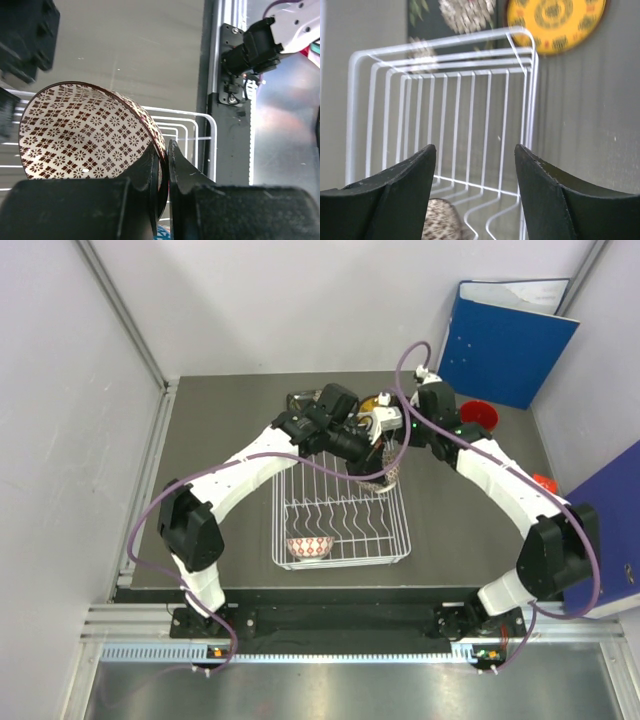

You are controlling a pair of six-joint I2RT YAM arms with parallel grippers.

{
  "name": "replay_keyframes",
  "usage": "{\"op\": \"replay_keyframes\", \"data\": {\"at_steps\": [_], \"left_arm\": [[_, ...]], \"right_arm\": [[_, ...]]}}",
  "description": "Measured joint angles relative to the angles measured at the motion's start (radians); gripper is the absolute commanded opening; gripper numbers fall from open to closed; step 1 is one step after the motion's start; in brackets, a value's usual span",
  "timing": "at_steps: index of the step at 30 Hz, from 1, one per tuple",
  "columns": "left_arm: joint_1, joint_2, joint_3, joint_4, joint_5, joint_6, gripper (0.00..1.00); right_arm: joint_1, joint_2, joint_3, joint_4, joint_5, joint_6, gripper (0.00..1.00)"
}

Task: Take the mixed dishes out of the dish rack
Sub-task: Place the bowl at the center of the board.

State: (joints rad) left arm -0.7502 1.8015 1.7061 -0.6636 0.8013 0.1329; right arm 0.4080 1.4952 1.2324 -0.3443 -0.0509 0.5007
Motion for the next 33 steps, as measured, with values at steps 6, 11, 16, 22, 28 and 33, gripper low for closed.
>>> {"op": "replay_keyframes", "data": {"at_steps": [6,11,16,22,28,33], "left_arm": [[0.003,-0.002,0.0,0.024,-0.03,0.0,0.0],[0.005,-0.023,-0.002,0.044,-0.159,-0.027,0.0],[0.035,-0.094,-0.039,0.1,-0.465,-0.099,0.0],[0.116,-0.056,0.087,0.056,-0.996,-0.232,0.0],[0.291,0.048,0.203,0.05,-1.328,-0.319,0.0],[0.46,0.136,0.204,0.022,-1.424,-0.358,0.0]], "right_arm": [[-0.033,-0.043,0.039,0.008,0.014,0.06,0.65],[-0.051,-0.141,0.037,0.031,0.076,0.118,0.64],[-0.051,-0.291,-0.006,0.076,0.124,0.134,0.63],[-0.047,-0.434,-0.117,0.099,0.157,0.147,0.63],[-0.031,-0.52,-0.269,0.118,0.167,0.159,0.62],[-0.031,-0.524,-0.303,0.11,0.166,0.154,0.62]]}}
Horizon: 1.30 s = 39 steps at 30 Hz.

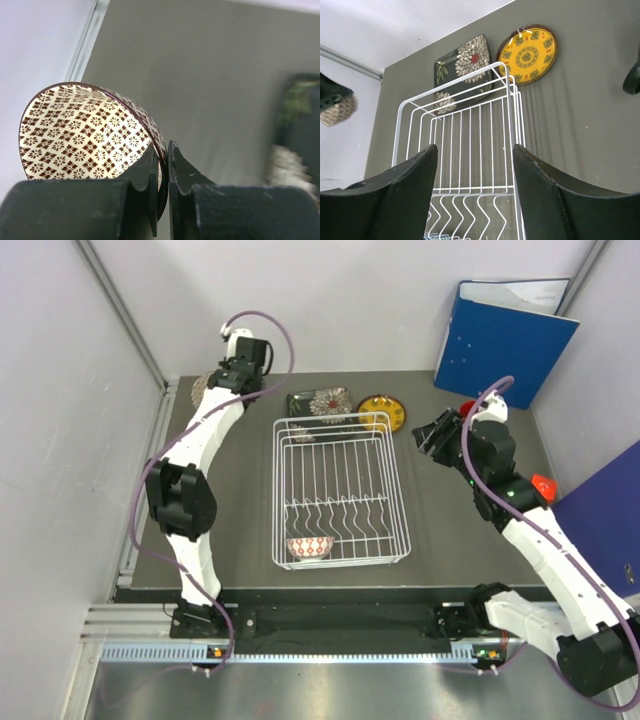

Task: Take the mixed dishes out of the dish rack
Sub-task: Place the bowl at the center of the board.

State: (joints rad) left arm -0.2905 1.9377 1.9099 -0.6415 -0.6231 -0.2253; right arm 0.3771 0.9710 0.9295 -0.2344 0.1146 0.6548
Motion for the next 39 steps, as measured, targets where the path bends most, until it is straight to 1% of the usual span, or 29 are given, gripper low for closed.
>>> {"op": "replay_keyframes", "data": {"at_steps": [3,6,8,11,14,19,22,23,24,25,26,29,33,39], "left_arm": [[0.07,0.068,-0.005,-0.032,0.0,-0.028,0.0],[0.103,0.124,-0.008,-0.058,0.034,-0.045,0.0],[0.119,0.174,0.018,-0.097,0.068,-0.061,0.0],[0.133,0.254,0.069,-0.124,0.11,-0.071,0.0],[0.14,0.308,0.082,-0.13,0.146,-0.079,0.0],[0.14,0.368,0.09,-0.136,0.184,-0.089,0.0],[0.139,0.389,0.09,-0.134,0.179,-0.088,0.0],[0.138,0.389,0.089,-0.13,0.177,-0.088,0.04],[0.139,0.389,0.089,-0.126,0.177,-0.088,0.13],[0.139,0.389,0.088,-0.116,0.176,-0.089,0.25],[0.139,0.389,0.085,-0.109,0.171,-0.088,0.41],[0.139,0.389,0.083,-0.101,0.158,-0.086,0.59],[0.139,0.388,0.086,-0.094,0.143,-0.084,0.71],[0.138,0.357,0.148,-0.113,0.127,-0.082,0.72]], "right_arm": [[0.0,-0.003,0.0,0.003,0.001,-0.007,0.62],[0.0,-0.007,0.0,0.004,0.0,-0.011,0.62],[0.0,-0.007,0.0,0.008,0.0,-0.013,0.62],[0.0,-0.007,-0.015,0.023,-0.004,-0.013,0.62],[0.0,-0.007,-0.033,0.026,-0.006,-0.013,0.62],[0.0,-0.002,-0.035,0.032,-0.008,-0.012,0.61],[0.0,0.003,-0.046,0.043,-0.008,-0.011,0.61],[0.0,0.005,-0.053,0.048,-0.008,-0.011,0.61],[0.0,0.007,-0.056,0.048,-0.008,-0.011,0.62],[0.0,0.009,-0.064,0.049,-0.008,-0.011,0.62],[0.0,0.011,-0.068,0.049,-0.007,-0.011,0.61],[0.0,0.023,-0.074,0.049,-0.008,-0.008,0.61],[0.0,0.031,-0.079,0.055,-0.008,-0.007,0.62],[0.0,0.048,-0.079,0.07,-0.008,-0.007,0.62]]}}
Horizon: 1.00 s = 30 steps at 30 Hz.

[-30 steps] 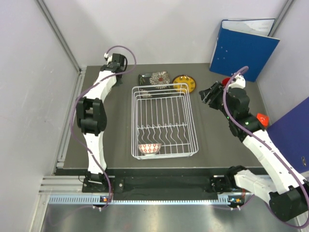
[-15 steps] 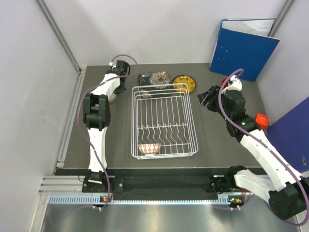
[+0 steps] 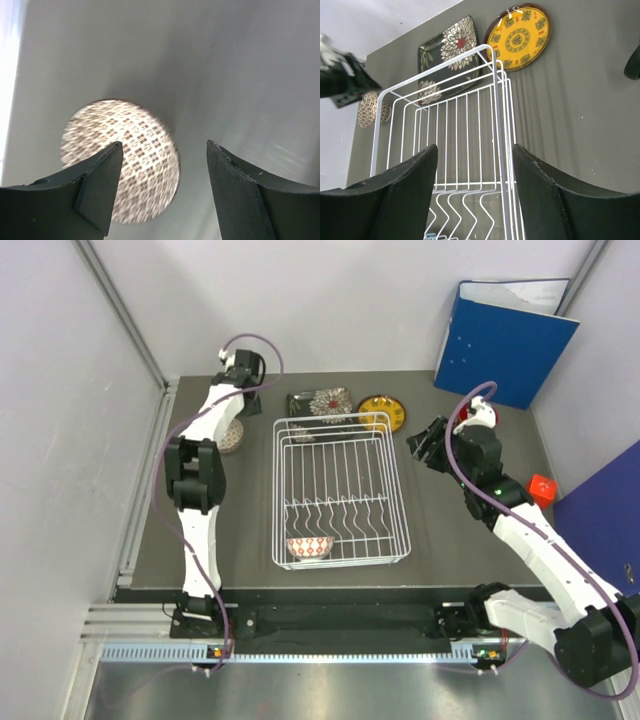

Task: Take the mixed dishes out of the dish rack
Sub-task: Place the bowl at the center of the board, then adjust the dish rack at the center of the board.

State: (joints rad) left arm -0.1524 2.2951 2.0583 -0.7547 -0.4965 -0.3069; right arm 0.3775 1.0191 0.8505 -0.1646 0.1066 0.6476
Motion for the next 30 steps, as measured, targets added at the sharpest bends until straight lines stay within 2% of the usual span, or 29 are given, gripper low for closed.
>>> {"op": "replay_keyframes", "data": {"at_steps": [5,9,11,14,16,19,21,27,30], "left_arm": [[-0.049,-0.185,-0.016,0.002,-0.014,0.02,0.71],[-0.23,-0.435,-0.137,0.058,0.005,0.068,0.68],[-0.327,-0.528,-0.199,0.077,0.073,0.077,0.63],[-0.418,-0.647,-0.346,0.123,0.308,0.088,0.61],[-0.429,-0.709,-0.47,0.153,0.469,0.106,0.61],[-0.444,-0.769,-0.612,0.147,0.622,0.148,0.61],[-0.455,-0.798,-0.65,0.131,0.696,0.179,0.63],[-0.474,-0.983,-0.696,0.109,0.803,0.236,0.61],[-0.474,-1.084,-0.731,0.092,0.829,0.245,0.61]], "right_arm": [[0.0,0.014,0.0,0.001,-0.007,-0.009,0.61],[0.0,0.025,0.0,0.001,-0.058,-0.047,0.61],[0.0,0.027,0.0,-0.001,-0.089,-0.07,0.61],[0.0,0.027,0.0,-0.008,-0.112,-0.096,0.61],[0.0,0.027,-0.002,-0.011,-0.113,-0.105,0.61],[0.0,0.026,-0.014,-0.02,-0.105,-0.106,0.61],[0.0,0.031,-0.019,-0.027,-0.099,-0.106,0.61],[0.0,0.154,-0.013,-0.03,-0.106,-0.113,0.62],[0.0,0.179,-0.043,-0.02,-0.117,-0.112,0.56]]}}
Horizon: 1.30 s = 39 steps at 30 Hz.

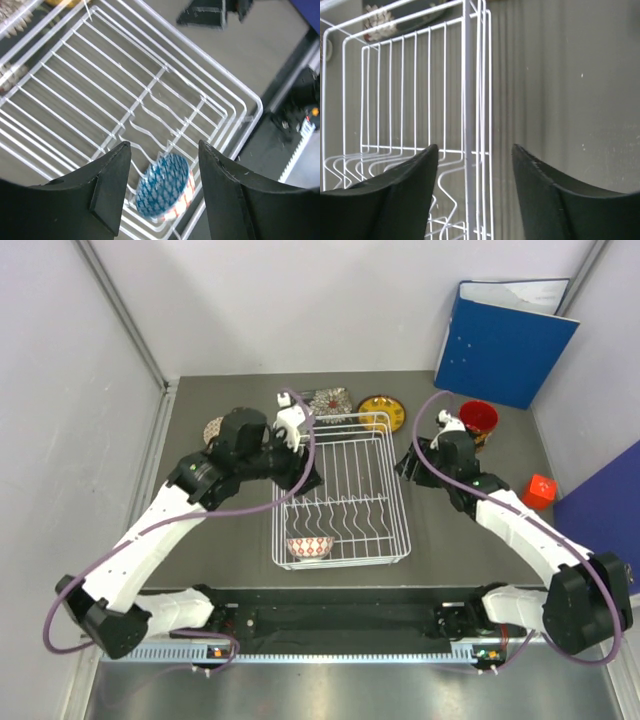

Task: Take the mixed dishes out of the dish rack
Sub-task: Adjust the dish rack at the center of the board.

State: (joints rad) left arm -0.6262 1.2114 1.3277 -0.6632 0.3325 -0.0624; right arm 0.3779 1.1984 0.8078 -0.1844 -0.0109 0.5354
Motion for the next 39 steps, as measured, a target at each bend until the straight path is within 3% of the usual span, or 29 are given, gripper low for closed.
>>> {"op": "replay_keyframes", "data": {"at_steps": [8,13,18,27,39], "left_arm": [[-0.008,-0.081,-0.188,-0.068,0.027,0.014,0.61],[-0.009,-0.08,-0.21,-0.072,0.03,0.014,0.6],[-0.009,-0.076,-0.21,-0.071,0.03,0.018,0.48],[-0.079,-0.058,-0.222,-0.082,-0.004,0.078,0.44],[-0.127,-0.058,-0.256,-0.109,-0.003,0.141,0.44]], "right_arm": [[0.009,0.072,-0.023,0.047,-0.033,0.006,0.49],[0.013,0.141,-0.023,0.066,-0.047,0.007,0.46],[0.015,0.188,-0.022,0.097,-0.063,0.019,0.21],[0.024,0.191,-0.023,0.114,-0.056,0.033,0.01],[0.026,0.134,-0.065,0.102,0.011,0.058,0.0]]}}
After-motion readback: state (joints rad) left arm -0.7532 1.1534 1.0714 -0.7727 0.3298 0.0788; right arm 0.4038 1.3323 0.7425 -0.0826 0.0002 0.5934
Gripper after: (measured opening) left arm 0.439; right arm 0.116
